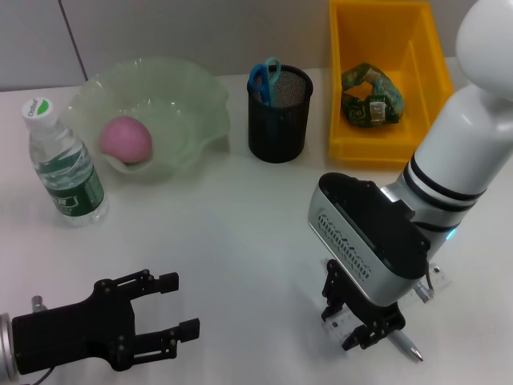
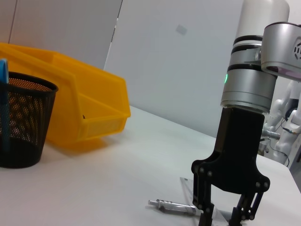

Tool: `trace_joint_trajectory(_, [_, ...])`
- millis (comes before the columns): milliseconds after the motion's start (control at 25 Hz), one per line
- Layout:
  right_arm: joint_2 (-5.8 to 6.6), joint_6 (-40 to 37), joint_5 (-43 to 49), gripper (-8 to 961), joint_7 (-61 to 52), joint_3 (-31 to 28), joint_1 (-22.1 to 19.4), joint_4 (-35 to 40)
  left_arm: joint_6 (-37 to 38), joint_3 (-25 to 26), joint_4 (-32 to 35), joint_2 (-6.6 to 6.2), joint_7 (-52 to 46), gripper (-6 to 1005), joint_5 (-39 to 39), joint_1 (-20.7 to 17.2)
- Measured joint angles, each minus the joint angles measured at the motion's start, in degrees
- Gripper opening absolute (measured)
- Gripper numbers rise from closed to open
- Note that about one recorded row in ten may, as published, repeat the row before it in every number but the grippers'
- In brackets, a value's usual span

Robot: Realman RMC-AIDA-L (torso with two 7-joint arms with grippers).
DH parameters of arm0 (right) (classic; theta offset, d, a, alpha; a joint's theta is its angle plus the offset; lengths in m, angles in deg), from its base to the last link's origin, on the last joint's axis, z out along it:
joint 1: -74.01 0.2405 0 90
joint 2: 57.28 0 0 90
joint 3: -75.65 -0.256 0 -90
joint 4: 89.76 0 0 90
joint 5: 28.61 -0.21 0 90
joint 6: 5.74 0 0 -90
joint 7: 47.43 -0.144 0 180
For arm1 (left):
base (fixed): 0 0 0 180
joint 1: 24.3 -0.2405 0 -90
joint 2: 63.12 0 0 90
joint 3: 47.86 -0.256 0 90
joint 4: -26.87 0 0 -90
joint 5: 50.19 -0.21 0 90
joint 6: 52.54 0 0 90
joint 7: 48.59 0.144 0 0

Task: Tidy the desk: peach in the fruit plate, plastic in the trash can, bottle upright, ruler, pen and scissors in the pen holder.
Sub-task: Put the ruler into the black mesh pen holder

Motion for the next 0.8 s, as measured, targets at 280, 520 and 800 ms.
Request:
trace_joint_trajectory(280, [0.32,-1.5,-2.0,383,-0.1,-6.2,0.1,2.1,0.0,0.0,0.1,0.0,-0.8,803,0.0,0.2])
trace_joint_trajectory(520, [0.5,-3.6,-9.0,382,-1.1,-24.4,0.7,5.8,0.3,0.3,0.1,0.0,-1.0,803,0.0,0.3])
trace_joint_trajectory(800, [0.47,7.1,-25.8,383,-4.9,-37.8,-3.2,6.0,0.5,1.1,0.1,0.04,-1.3,803,0.9,0.1])
